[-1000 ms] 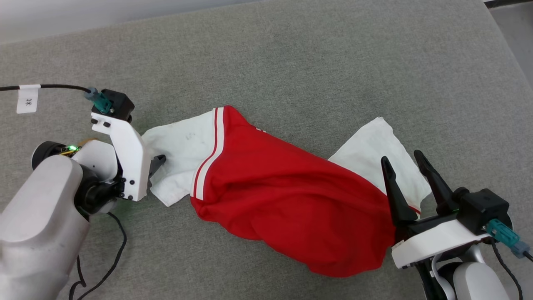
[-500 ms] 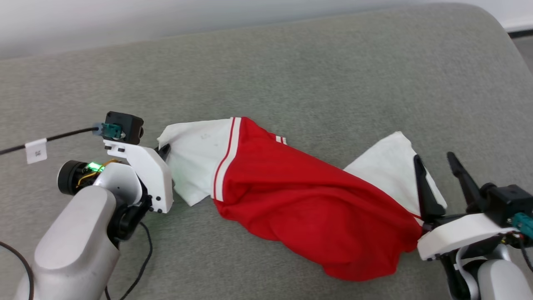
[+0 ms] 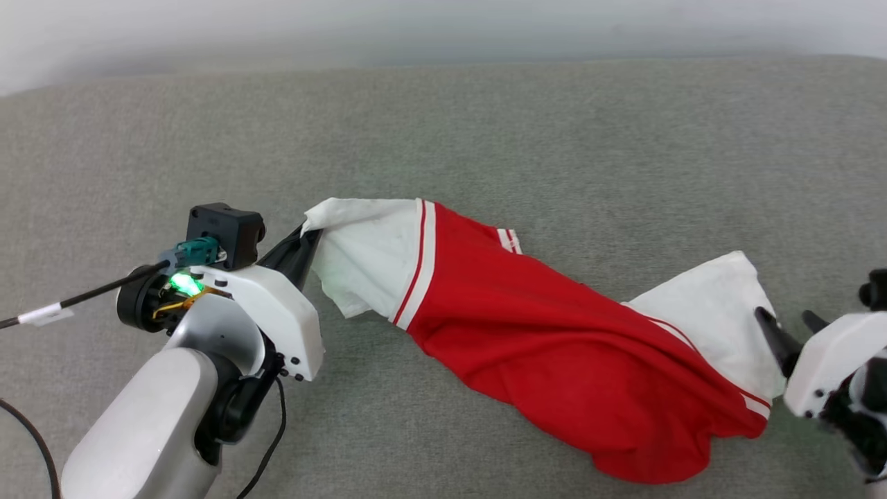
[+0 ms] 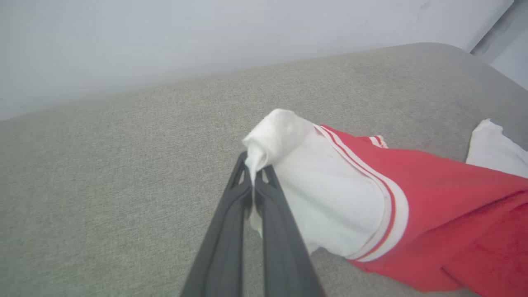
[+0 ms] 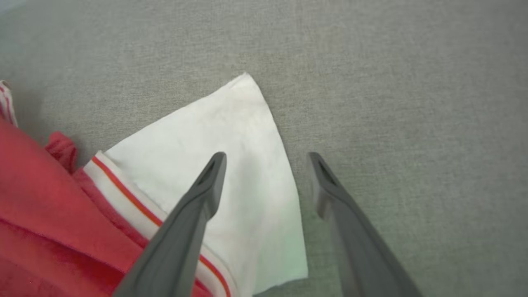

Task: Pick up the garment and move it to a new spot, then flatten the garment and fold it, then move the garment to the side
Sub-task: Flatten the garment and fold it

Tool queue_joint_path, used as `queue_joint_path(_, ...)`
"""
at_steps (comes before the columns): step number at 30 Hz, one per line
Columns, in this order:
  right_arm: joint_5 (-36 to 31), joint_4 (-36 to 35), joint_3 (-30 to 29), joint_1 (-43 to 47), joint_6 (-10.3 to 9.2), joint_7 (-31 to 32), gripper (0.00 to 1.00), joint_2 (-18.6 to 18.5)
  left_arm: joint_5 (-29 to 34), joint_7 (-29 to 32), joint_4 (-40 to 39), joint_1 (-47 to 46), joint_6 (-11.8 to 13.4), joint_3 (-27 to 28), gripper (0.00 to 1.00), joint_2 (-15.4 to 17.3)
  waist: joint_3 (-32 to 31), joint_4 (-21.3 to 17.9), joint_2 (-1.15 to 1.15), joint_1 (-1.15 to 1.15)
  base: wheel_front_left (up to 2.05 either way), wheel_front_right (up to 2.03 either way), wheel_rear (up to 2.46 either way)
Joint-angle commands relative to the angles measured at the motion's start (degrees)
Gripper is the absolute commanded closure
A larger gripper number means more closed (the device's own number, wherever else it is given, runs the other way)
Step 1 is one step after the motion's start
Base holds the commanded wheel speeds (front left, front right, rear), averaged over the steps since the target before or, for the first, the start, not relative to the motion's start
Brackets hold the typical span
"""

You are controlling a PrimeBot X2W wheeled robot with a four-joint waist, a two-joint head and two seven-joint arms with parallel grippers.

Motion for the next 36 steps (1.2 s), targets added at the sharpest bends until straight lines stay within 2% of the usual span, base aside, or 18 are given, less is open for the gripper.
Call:
queue_joint_path(1, 1.54, 0.35, -0.71, -2.03, -0.01, 4.38, 0.0, -1.21, 0.58, 0.0, -2.2, 0.54, 0.47, -0.12, 1.0, 0.14, 1.64, 1.5, 0.0, 0.0, 0.0, 0.0, 0.0)
queue_joint_path(6, 2.0, 0.6, -0.02, -5.93, -0.02, 11.88, 0.0, -3.4, 1.2, -0.04, -5.95, -0.24, 0.99, -0.41, 1.0, 0.24, 4.64, 3.15, 0.0, 0.0, 0.0, 0.0, 0.0)
queue_joint_path(15, 2.89, 5.99, 2.18, -10.37, -0.02, 18.04, 0.0, -4.34, 1.62, -0.67, -7.2, -1.63, 0.21, -1.02, 1.0, 0.04, 8.31, 4.79, 0.0, 0.0, 0.0, 0.0, 0.0)
queue_joint_path(16, 3.32, 7.39, 3.08, -10.03, -0.01, 20.04, 0.09, -3.96, 1.42, -0.92, -6.91, -1.48, 0.18, -0.99, 1.0, 0.0, 8.49, 4.87, 0.0, 0.0, 0.0, 0.0, 0.0)
queue_joint_path(17, 3.59, 7.93, 3.46, -9.76, -0.01, 20.8, 0.58, -3.73, 1.26, -0.89, -6.73, -1.35, 0.18, -0.99, 1.0, -0.01, 8.49, 4.86, 0.0, 0.0, 0.0, 0.0, 0.0)
queue_joint_path(18, 3.92, 8.45, 3.78, -9.48, -0.01, 21.58, 1.0, -3.54, 1.17, -0.97, -6.59, -1.25, 0.14, -1.01, 1.0, 0.0, 8.43, 4.83, 0.0, 0.0, 0.0, 0.0, 0.0)
queue_joint_path(24, 4.47, 7.04, 4.71, -10.25, -0.01, 21.09, 1.0, -5.29, 0.59, -1.31, -5.22, -0.69, 0.1, -0.69, 1.0, 0.16, 6.54, 4.12, 0.0, 0.0, 0.0, 0.0, 0.0)
queue_joint_path(31, 0.15, 1.95, 6.57, -14.14, -0.02, 14.33, 1.0, -8.78, 0.14, -3.14, -2.1, -2.37, 0.96, 2.04, 1.0, 1.42, 1.59, 2.57, 0.0, 0.0, 0.0, 0.0, 0.0)
queue_joint_path(36, -2.34, 2.54, 7.82, -17.24, -0.02, 11.31, 1.0, -8.75, -0.99, -3.7, 1.76, -5.44, 0.71, 4.72, 1.0, 2.32, -2.45, 1.34, 0.0, 0.0, 0.0, 0.0, 0.0)
